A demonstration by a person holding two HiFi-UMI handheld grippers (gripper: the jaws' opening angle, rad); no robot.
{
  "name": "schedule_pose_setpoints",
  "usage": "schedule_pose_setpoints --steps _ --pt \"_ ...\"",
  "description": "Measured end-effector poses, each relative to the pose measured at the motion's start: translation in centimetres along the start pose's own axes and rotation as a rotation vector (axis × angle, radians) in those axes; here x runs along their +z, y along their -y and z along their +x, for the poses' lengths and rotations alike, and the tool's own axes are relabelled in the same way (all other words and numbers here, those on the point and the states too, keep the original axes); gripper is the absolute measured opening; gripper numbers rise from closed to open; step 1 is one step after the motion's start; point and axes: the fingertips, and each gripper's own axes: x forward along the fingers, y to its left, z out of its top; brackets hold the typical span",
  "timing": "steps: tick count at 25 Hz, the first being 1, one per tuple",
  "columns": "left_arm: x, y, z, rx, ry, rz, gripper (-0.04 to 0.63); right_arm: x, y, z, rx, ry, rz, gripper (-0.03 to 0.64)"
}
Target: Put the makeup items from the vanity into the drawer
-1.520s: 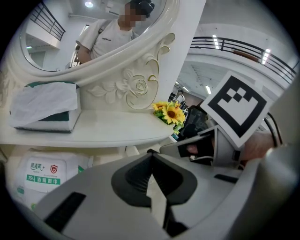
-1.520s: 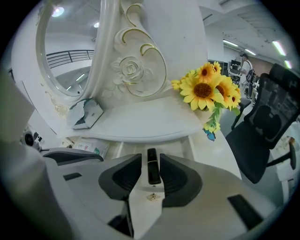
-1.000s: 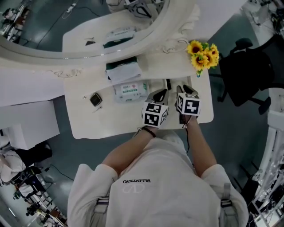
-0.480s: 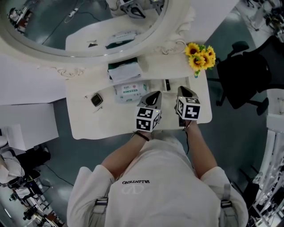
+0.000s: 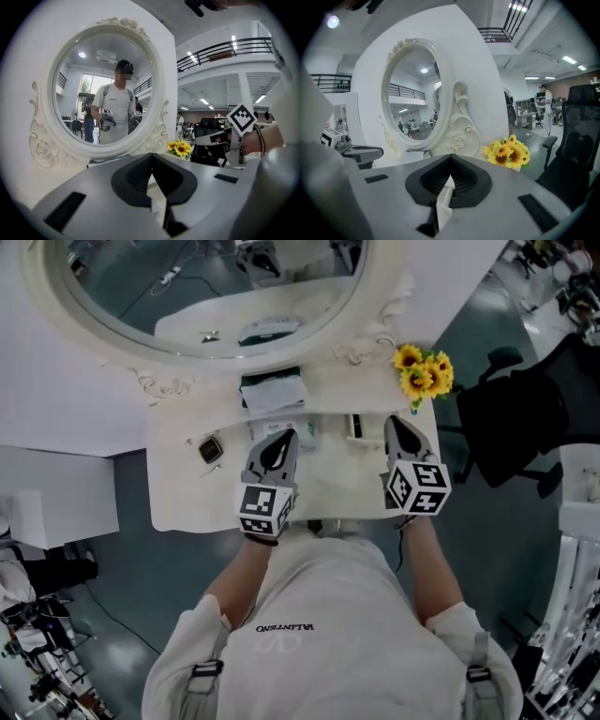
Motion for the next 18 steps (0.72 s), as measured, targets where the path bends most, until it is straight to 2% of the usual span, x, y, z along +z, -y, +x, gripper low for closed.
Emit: schedule_pose_setpoints --steps 4,10,14,18 --pt "3.5 -1.5 -2.6 0.049 0.098 0.028 0.0 3.8 -1.0 -2.2 0.029 0.118 -0.06 0.009" --pt "7.2 -4.7 -7.2 0.159 0.201 0.044 0.0 8.0 -1.2 -5.4 0.017 0.243 -0.082 0.009" --pt "8.4 -6.6 -9.8 0.227 0.24 0.046 0.0 9.5 -0.9 -6.8 0.005 0.289 -0.097 0.009" --pt "9.2 -7.3 -11.3 0.253 0.269 0.044 0.0 9.9 -0.8 -7.7 -0.006 0.308 -0.098 0.009"
